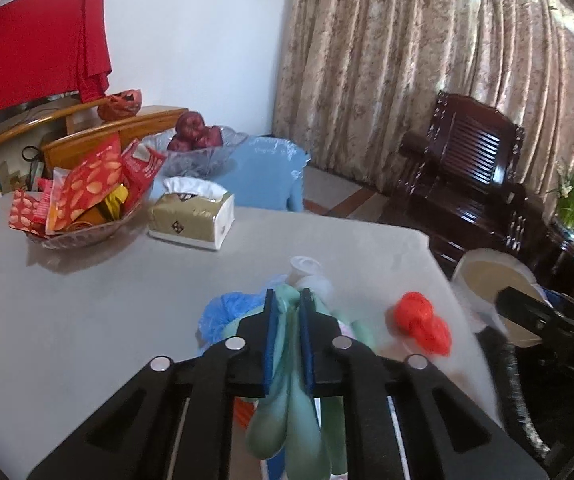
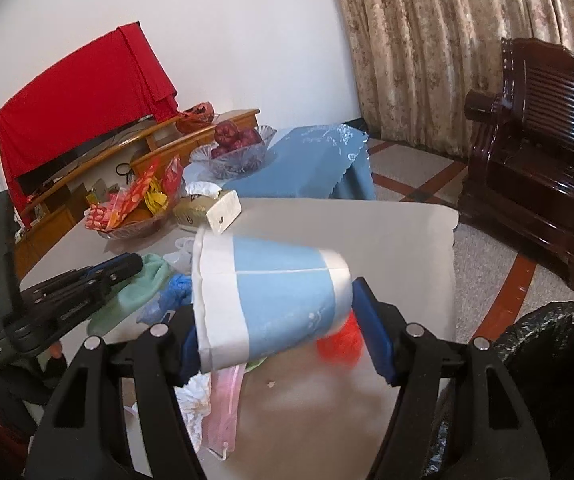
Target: Collect trash
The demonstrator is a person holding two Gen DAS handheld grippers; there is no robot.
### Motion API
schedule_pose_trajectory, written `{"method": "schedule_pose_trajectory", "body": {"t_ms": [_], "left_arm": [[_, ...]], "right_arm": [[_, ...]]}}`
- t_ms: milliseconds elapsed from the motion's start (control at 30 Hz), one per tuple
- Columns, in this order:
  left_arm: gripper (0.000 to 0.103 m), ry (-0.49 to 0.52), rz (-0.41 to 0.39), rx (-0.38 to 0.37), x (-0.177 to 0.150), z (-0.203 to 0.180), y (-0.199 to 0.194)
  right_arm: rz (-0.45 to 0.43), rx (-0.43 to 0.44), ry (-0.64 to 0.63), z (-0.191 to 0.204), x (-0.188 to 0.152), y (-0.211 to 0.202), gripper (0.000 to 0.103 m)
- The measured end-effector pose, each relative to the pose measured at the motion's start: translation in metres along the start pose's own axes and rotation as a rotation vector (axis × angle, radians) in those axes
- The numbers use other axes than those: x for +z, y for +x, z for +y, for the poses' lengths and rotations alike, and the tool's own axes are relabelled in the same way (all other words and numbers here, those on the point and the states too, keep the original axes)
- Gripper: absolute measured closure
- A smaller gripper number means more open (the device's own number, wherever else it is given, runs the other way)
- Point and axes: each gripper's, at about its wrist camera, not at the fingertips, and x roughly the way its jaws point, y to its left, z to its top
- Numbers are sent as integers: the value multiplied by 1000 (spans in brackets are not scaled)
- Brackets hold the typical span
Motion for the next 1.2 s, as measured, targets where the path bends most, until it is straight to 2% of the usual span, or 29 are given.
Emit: {"method": "schedule_pose_trajectory", "body": {"t_ms": [33, 167, 367, 433, 567, 600, 633, 700, 867, 933, 1067, 1133, 1200], "left_arm": [[94, -5, -5, -8, 0, -2, -4], [100, -1, -9, -44, -9, -13, -22], [102, 12, 48, -52, -40, -24, -25], [102, 16, 73, -52, -49, -25, -23], [100, 32, 98, -41, -58, -23, -22], [90, 30, 99, -26, -60, -22, -21], [72, 28, 101, -24, -61, -22, -21], [49, 23, 106, -8, -62, -21, -19], [47, 13, 139, -31, -64, -24, -11], [44, 20, 144, -38, -66, -27, -9], [45, 28, 169, -58, -72, -33, -3], [62, 32, 188, -64, -75, -35, 2], [70, 35, 199, -77, -79, -36, 7]], "right_arm": [[-2, 1, 0, -1, 0, -3, 44], [11, 0, 0, -4, -6, -12, 45], [103, -2, 11, -6, -38, -2, 49], [125, 7, 11, -3, -46, -1, 56], [142, 10, 13, -2, -54, 0, 56], [143, 12, 14, -1, -55, 0, 56], [143, 14, 15, -1, -55, -1, 56], [144, 17, 16, 0, -55, 0, 56], [141, 6, 18, -1, -56, 0, 56], [142, -8, 28, -5, -56, 0, 51], [160, -40, 66, -17, -60, 8, 37], [171, -48, 85, -21, -61, 14, 30], [181, -46, 95, -21, -62, 23, 25]]}}
